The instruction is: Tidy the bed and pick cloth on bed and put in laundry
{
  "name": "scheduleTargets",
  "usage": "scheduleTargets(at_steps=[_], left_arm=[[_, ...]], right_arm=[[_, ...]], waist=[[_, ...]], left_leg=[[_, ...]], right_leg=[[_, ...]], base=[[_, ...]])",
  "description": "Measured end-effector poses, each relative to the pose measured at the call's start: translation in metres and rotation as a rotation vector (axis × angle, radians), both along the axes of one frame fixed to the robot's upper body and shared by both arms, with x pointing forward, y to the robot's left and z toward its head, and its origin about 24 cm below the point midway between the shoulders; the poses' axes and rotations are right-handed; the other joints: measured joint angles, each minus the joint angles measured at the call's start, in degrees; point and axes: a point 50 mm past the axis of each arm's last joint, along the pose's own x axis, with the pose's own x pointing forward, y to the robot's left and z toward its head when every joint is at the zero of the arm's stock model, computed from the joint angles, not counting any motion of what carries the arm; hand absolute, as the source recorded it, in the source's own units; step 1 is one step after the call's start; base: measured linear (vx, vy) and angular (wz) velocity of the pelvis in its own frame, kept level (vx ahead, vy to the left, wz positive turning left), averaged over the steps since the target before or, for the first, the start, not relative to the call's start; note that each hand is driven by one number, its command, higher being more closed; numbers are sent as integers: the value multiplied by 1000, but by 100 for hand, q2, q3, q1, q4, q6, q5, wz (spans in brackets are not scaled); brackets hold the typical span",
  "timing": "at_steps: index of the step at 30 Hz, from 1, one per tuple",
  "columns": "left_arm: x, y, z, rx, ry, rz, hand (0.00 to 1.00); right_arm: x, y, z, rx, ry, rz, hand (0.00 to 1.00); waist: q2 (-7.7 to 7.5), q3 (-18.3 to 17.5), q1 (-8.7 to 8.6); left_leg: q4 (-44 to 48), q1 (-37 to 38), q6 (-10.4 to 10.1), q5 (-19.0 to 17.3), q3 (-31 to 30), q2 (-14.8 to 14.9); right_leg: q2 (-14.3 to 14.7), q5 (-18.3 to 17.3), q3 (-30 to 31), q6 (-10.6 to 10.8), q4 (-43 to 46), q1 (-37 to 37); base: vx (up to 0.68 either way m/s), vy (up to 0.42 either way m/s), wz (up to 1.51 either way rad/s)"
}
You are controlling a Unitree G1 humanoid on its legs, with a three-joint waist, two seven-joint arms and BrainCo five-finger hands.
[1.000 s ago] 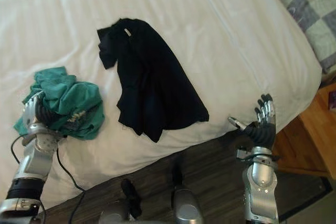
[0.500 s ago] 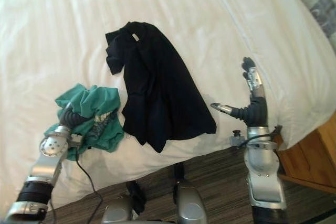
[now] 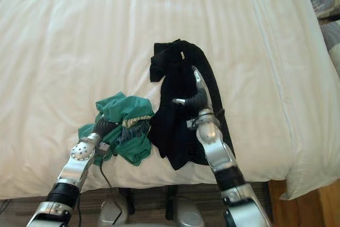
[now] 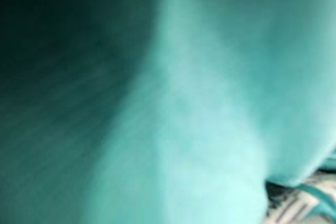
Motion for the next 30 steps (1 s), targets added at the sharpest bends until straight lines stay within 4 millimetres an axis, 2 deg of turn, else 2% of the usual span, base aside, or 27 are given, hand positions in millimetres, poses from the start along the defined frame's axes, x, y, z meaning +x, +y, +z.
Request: scheduleTargets(at_steps=[4,6,9,12,13,19,25,28,30], left_arm=[[13,-6,17,-106,-57,-14,100],[19,-12,27,-132,-91,-33,100],[21,-14,39,-173,-138,-39,100],[27,-16,50,-184,-171,-46,100],[29,-17,53,-185,-182,-49,100],[37,-17,68,-219,-230,-32,100],[37,-14,67,-214,-233,7,100],[37,-10,62,-210,-212,29,100],[37,-6,50,-209,-163,53,100]], right_arm=[[21,-18,-3,-88,81,-152,0],[27,-32,-7,-141,141,-226,0],[29,-51,-18,-187,230,-324,0],[32,-61,-17,-201,266,-382,0],[33,-64,-18,-185,284,-389,100],[36,-74,-15,-127,306,-343,100],[30,-93,-24,239,327,-297,100],[18,-93,-47,388,339,-272,100],[3,-86,-73,480,371,-254,100]], waist=[[-94,223,167],[-85,376,224],[-134,476,262],[-172,518,260],[-187,530,268],[-240,591,270],[-306,576,266],[-321,568,250],[-346,518,216]], left_leg=[[-18,-204,22,153,-138,-2],[-24,-311,72,246,-247,-4],[-123,-409,59,276,-311,-9],[-121,-570,57,278,-418,-26],[-142,-601,57,278,-421,-29],[-209,-775,41,341,-440,-110],[-196,-751,46,398,-388,-199],[-334,-555,25,459,-315,-215],[-528,-244,1,500,-236,-236]], right_leg=[[-1,206,-149,-2,2,-159],[0,328,-178,0,0,-226],[5,366,-284,13,1,-360],[0,370,-319,17,2,-492],[1,372,-319,18,2,-538],[-57,374,-314,19,-25,-751],[-114,370,-318,14,-345,-585],[-110,365,-306,7,-400,-459],[-98,357,-284,2,-458,-235]], base=[[-44,4,11],[-42,-9,15],[-51,-9,8],[-65,-9,6],[-63,-3,0],[-104,-2,-4],[-67,-19,-3],[-8,-14,-7],[40,-1,-11]])
